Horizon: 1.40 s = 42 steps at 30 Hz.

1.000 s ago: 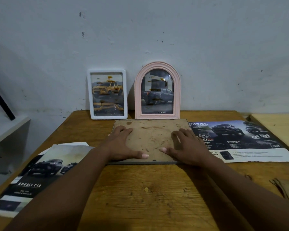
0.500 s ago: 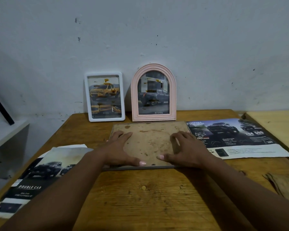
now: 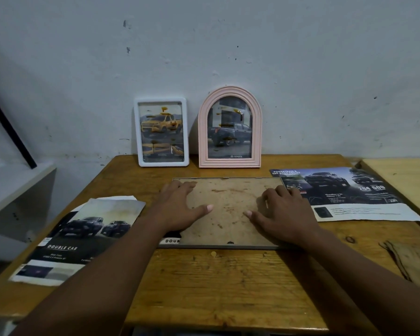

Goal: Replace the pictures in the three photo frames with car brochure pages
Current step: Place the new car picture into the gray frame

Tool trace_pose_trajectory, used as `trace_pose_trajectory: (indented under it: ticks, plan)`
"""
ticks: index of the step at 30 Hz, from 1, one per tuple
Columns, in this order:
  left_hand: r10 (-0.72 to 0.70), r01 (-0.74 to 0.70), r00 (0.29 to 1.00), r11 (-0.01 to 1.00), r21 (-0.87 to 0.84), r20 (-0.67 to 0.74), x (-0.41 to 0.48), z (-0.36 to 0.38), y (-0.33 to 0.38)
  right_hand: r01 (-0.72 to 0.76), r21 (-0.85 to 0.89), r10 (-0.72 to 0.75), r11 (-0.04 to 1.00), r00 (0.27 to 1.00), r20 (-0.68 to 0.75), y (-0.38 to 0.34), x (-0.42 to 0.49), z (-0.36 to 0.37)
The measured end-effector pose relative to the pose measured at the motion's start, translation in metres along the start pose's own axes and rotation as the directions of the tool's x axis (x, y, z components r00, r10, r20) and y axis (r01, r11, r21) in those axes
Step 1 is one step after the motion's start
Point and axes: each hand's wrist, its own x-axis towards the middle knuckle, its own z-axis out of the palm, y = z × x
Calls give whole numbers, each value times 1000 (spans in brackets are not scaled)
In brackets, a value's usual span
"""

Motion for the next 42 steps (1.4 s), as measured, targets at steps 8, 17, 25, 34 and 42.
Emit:
trace_pose_trajectory:
  ticks: [8,17,25,34,42]
  plan:
    - [40,-39,998,999,35,-40,-19,4,8,29,118,-29,993,1000,-2,4,-1,7]
    - [-45,11,989,973,-232,-142,-26,7,12,-328,197,359,924,921,-149,4,-7,1]
    - [-64,14,988,947,-320,-144,-29,2,29,-304,636,438,709,897,-59,20,-11,-40]
    - [113,-57,992,788,-613,53,-25,18,115,-205,671,451,713,867,-214,76,-15,-182]
    - [319,-325,939,693,-643,-130,-28,-32,216,-205,822,382,532,924,-17,67,-14,-273]
